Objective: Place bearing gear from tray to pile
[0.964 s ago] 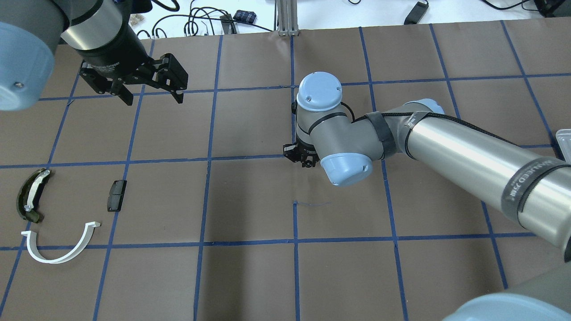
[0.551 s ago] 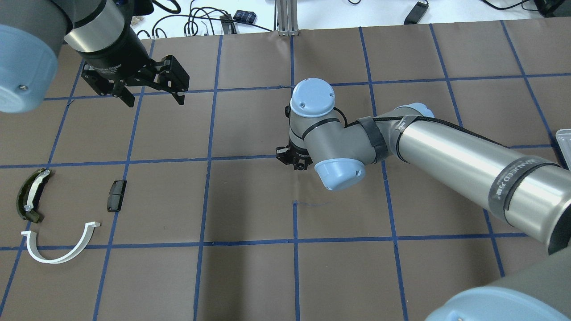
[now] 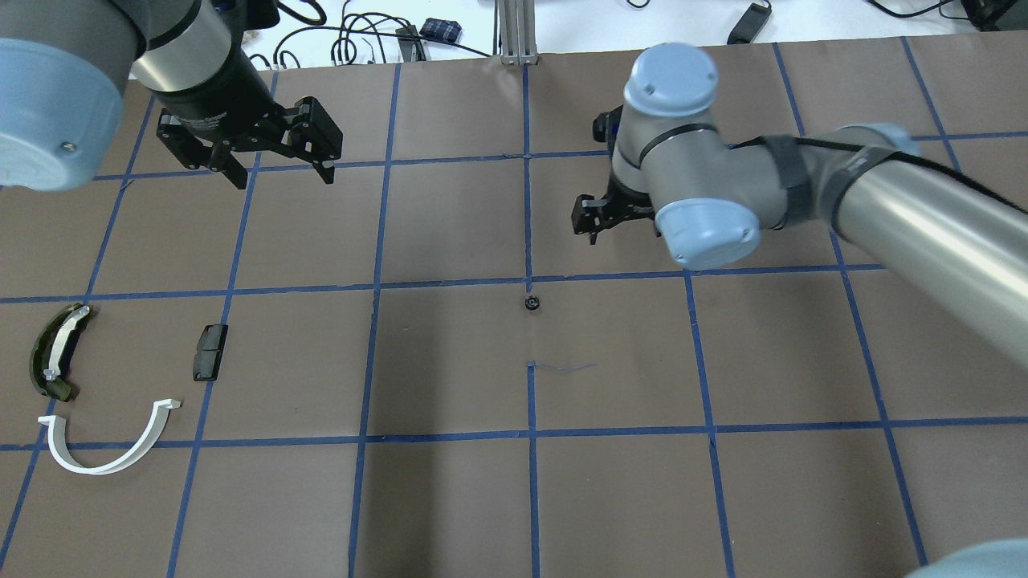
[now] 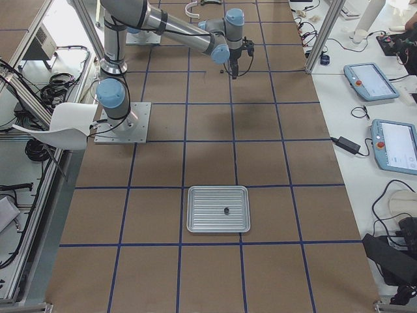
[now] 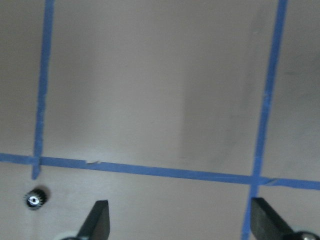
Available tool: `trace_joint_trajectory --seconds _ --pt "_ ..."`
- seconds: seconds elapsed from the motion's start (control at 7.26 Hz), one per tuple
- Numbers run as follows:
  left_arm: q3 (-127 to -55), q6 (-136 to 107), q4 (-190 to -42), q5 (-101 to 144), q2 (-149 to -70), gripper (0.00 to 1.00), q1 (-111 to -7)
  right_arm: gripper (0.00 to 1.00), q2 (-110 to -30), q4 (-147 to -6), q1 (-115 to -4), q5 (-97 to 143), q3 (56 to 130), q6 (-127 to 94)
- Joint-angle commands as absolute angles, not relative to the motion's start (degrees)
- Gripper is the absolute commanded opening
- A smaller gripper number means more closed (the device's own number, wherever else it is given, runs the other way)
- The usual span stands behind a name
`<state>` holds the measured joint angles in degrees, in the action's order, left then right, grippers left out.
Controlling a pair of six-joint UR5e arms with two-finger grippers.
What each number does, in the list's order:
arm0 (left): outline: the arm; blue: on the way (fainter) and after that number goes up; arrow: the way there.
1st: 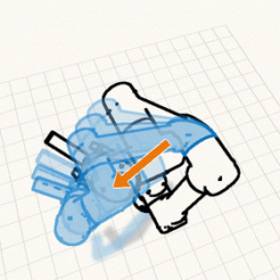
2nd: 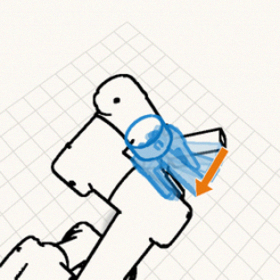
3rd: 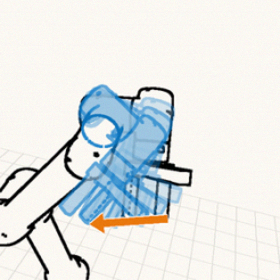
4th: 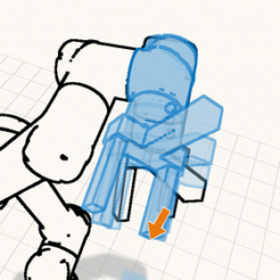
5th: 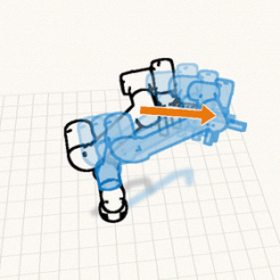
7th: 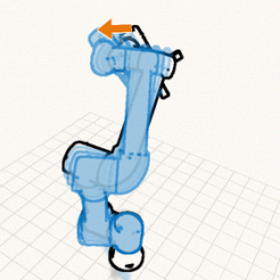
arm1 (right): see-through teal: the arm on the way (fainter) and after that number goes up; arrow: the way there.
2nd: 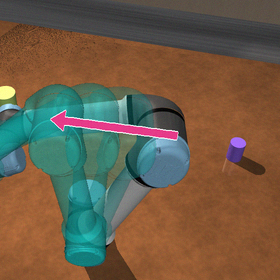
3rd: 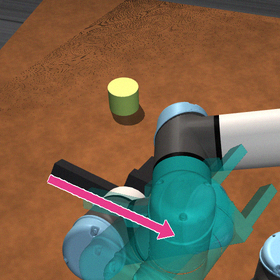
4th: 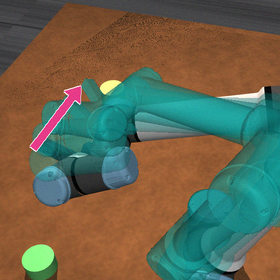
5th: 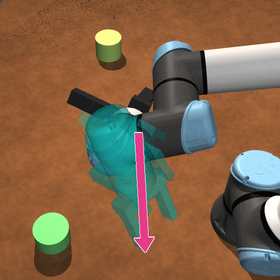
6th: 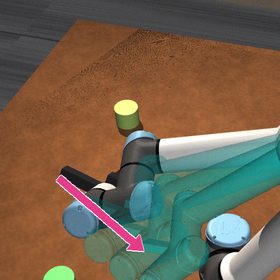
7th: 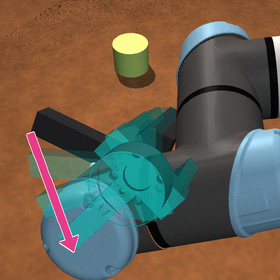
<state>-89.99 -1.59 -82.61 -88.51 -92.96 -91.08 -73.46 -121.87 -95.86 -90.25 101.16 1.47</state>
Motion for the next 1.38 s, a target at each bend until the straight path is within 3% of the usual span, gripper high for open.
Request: trace_joint_trajectory --seconds 0.0,0.41,0.96,1.24 --pt "-92.89 -7.16 -71.34 -86.57 -99.28 1.0 -98.03 1.0 -78.82 -115.34 -85.73 -90.44 100.2 15.94" --pt "-93.69 -22.62 -56.82 -87.27 -110.97 1.0 -108.51 1.0 -79.1 -112.15 -71.77 -90.44 96.07 36.33" --pt "-94.22 -27.69 -47.73 -91.91 -121.62 1.0 -113.99 1.0 -78.4 -112.41 -50.6 -89.91 96.33 66.17" --pt "-95.53 -28.21 -47.72 -91.93 -123.04 1.0 -114.35 1.0 -71.95 -116.77 -43.35 -89.3 95.72 80.8"
